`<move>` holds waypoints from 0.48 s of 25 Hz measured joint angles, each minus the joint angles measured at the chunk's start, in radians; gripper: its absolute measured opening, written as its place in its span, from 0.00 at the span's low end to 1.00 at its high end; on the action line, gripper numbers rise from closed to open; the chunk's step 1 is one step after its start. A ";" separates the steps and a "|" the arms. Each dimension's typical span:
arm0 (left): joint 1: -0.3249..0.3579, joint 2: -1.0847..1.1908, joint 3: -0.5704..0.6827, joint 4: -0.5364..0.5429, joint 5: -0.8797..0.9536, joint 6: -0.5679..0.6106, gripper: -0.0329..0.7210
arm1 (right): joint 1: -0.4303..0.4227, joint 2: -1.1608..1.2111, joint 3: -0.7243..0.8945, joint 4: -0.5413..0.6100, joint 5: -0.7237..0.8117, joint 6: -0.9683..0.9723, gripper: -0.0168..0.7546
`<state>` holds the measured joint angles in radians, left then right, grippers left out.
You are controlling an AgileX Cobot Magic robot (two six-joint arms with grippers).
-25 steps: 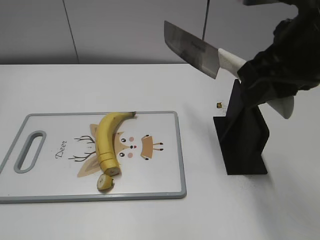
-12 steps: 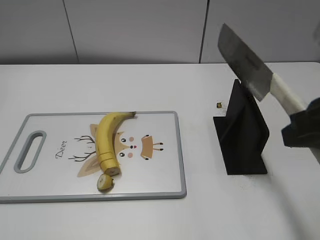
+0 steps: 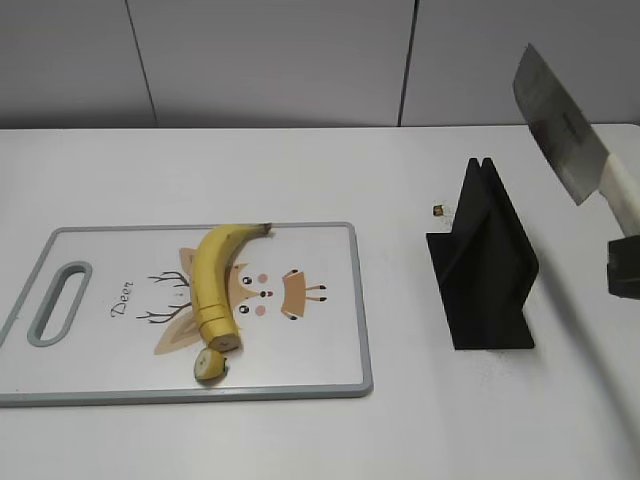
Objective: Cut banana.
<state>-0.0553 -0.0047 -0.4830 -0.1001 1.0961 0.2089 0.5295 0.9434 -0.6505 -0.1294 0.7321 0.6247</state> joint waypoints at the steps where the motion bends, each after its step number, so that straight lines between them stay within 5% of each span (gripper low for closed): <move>1: 0.000 0.000 0.000 0.000 0.000 0.000 0.82 | 0.000 0.016 0.000 -0.024 -0.009 0.016 0.23; 12: 0.000 0.000 0.000 0.009 0.000 -0.002 0.82 | 0.000 0.190 -0.015 -0.065 -0.132 0.042 0.23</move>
<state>-0.0553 -0.0047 -0.4830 -0.0915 1.0961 0.2066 0.5295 1.1334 -0.6657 -0.1948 0.5999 0.6670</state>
